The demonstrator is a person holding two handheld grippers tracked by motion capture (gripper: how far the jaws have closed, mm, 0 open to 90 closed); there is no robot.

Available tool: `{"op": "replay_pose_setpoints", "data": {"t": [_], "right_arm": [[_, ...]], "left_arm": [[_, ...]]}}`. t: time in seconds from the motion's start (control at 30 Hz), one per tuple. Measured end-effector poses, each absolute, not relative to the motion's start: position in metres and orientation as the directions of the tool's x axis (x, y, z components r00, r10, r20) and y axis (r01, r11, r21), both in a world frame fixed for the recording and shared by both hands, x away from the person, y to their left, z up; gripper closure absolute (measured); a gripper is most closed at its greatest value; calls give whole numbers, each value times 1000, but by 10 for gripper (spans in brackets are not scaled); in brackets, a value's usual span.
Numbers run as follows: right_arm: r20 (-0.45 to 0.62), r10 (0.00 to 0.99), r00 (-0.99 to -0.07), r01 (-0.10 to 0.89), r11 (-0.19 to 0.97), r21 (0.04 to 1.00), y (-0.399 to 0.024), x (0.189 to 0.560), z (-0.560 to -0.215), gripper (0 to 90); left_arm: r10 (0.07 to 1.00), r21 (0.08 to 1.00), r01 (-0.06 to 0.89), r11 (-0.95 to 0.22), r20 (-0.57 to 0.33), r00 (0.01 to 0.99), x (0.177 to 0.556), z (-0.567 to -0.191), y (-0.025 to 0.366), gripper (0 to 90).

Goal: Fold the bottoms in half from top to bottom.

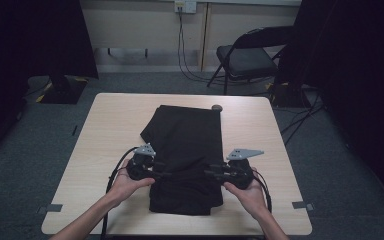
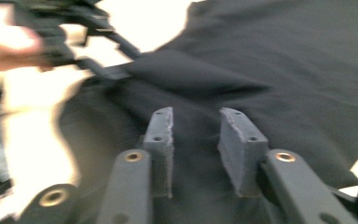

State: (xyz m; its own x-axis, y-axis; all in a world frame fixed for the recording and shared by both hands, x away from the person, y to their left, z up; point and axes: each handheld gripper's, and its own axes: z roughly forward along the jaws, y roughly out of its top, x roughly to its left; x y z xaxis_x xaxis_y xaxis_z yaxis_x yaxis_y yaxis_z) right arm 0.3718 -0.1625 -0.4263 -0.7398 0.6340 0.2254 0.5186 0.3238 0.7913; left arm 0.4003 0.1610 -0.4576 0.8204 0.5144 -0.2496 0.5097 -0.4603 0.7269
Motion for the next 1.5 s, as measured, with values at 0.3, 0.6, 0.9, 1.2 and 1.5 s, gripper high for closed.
{"op": "replay_pose_setpoints", "data": {"t": [0.3,0.6,0.9,1.2,1.5], "right_arm": [[214,692,-690,591,367,719,-151,403,-451,739],[258,479,-839,489,455,745,-132,330,-440,682],[232,518,-823,514,506,693,-120,353,-462,555],[241,473,-847,502,567,653,-117,323,-483,530],[278,395,-876,479,636,605,-121,298,-478,493]], "left_arm": [[500,763,514,-392,-293,815,395,-451,165,432],[552,764,536,-360,-289,782,400,-452,174,432],[596,653,514,-556,-118,794,405,-476,154,432],[603,732,531,-427,-208,770,416,-471,166,391],[584,737,521,-430,-213,783,429,-471,149,444]]}}
